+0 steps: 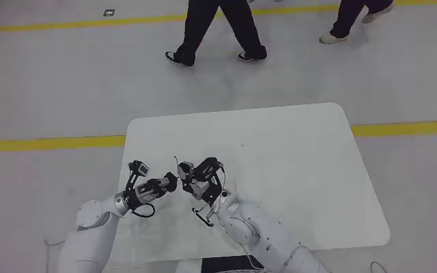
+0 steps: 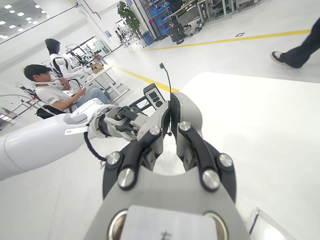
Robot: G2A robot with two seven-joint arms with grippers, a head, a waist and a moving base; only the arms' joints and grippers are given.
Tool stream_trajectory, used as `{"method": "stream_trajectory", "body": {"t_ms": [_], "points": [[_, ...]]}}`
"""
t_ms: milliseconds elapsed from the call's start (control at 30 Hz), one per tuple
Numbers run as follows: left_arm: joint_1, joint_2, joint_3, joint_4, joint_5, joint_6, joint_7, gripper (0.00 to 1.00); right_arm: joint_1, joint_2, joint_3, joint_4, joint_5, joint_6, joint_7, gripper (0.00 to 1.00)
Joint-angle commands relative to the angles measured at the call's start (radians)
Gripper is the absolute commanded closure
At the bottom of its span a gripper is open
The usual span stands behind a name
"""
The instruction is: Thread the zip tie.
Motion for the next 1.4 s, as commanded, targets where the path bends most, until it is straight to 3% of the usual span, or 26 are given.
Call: {"method": "stream_trajectory", "body": {"t_ms": [0,1367], "points": [[0.000,0.000,0.000,0.000,0.000,0.000,0.000,1.00,0.001,-0.001,-0.001,0.001,-0.001,0.003,0.001,1.00],[0.000,0.000,0.000,0.000,0.000,0.000,0.000,1.00,-0.034,0.008,0.019,-0.019,-0.031,0.023,0.008,1.00]]}}
